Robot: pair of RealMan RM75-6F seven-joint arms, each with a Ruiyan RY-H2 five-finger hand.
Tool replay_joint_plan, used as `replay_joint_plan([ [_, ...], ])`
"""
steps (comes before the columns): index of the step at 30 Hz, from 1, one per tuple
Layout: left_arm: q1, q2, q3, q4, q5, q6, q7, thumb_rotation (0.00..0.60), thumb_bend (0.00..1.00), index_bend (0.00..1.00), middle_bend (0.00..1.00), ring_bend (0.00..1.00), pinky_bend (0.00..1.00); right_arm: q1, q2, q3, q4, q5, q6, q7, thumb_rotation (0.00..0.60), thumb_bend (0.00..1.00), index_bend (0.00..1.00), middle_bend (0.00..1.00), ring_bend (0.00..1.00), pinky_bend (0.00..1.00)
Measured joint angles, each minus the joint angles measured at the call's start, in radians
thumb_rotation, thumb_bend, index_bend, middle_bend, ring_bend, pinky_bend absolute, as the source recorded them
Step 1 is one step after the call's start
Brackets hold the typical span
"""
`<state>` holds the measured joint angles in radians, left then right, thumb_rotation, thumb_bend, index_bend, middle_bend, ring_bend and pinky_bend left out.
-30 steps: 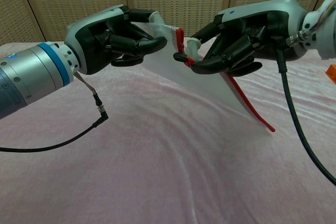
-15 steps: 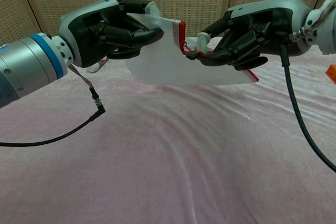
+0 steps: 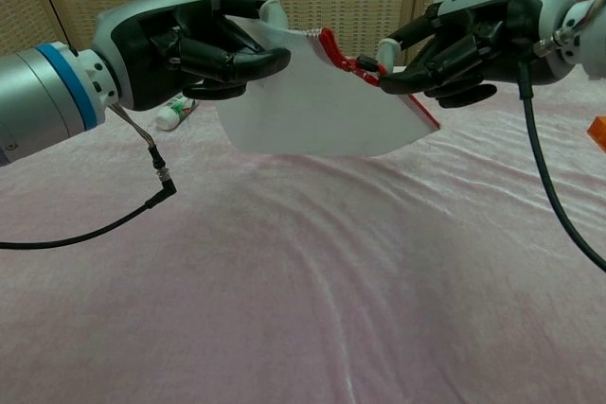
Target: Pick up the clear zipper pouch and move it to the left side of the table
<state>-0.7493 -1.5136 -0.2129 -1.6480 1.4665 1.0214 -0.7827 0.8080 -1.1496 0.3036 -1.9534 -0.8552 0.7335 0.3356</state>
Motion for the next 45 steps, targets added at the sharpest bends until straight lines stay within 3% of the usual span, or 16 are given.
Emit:
replay_joint_plan([
  [17,0.010,0.064,-0.016,-0.041,0.007,0.040,0.000,0.600,0.78,0.90,0.98,0.88,1.00,-0.013,0.022,-0.001,0.034,0.010,-0.026,0.003,0.600,0.98,0.77,1.00,0.97,1.00],
  [34,0.017,0.118,-0.084,-0.077,-0.059,0.070,-0.025,0.600,0.78,0.90,0.98,0.88,1.00,-0.025,0.038,-0.039,0.073,0.032,-0.078,-0.012,0.600,0.99,0.77,1.00,0.97,1.00],
  [45,0.039,0.139,-0.094,-0.076,-0.070,0.092,-0.054,0.600,0.78,0.90,0.98,0.88,1.00,-0.054,0.047,-0.067,0.099,0.000,-0.117,0.003,0.600,1.00,0.77,1.00,0.97,1.00],
])
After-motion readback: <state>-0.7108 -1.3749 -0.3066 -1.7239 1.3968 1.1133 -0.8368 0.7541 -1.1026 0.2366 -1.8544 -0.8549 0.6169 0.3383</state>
